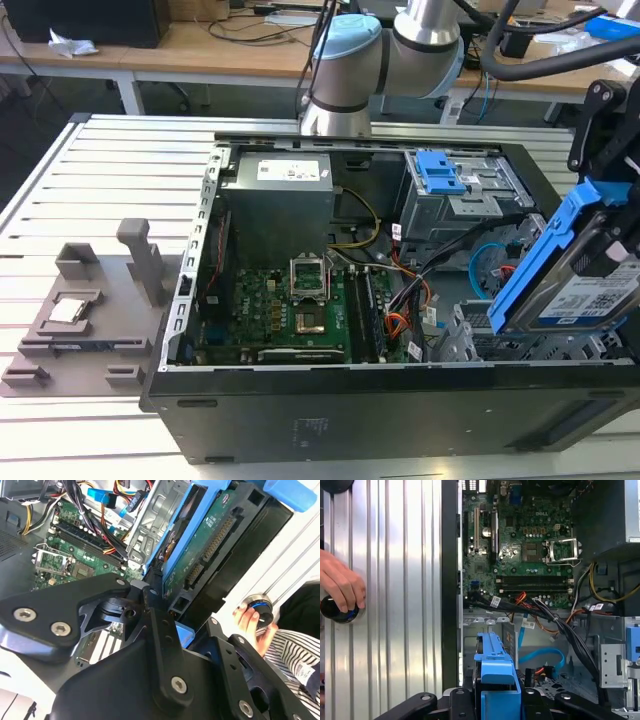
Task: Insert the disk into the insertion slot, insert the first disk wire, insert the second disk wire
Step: 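Insert the disk into the insertion slot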
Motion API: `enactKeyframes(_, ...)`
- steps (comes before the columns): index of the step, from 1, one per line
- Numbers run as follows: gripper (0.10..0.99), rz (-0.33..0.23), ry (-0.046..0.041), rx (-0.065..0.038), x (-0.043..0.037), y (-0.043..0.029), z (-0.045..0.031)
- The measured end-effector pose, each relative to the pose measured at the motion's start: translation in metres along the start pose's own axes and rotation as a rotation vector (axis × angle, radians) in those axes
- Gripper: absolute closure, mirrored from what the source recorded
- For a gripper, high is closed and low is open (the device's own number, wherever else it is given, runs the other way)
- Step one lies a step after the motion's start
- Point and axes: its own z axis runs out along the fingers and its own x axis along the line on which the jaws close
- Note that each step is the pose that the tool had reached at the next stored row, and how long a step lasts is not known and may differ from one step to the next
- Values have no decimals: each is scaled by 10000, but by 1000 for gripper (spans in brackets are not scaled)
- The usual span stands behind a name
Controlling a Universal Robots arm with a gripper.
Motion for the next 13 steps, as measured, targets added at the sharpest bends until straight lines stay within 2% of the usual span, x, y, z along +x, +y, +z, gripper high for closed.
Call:
enactKeyframes(2,722,1,-8,0,0,6,33)
enactKeyframes(7,722,-1,-30,0,-36,63,48)
enactKeyframes(11,722,-2,-46,-1,-146,76,71)
enactKeyframes(13,722,-2,-47,-1,-159,75,96)
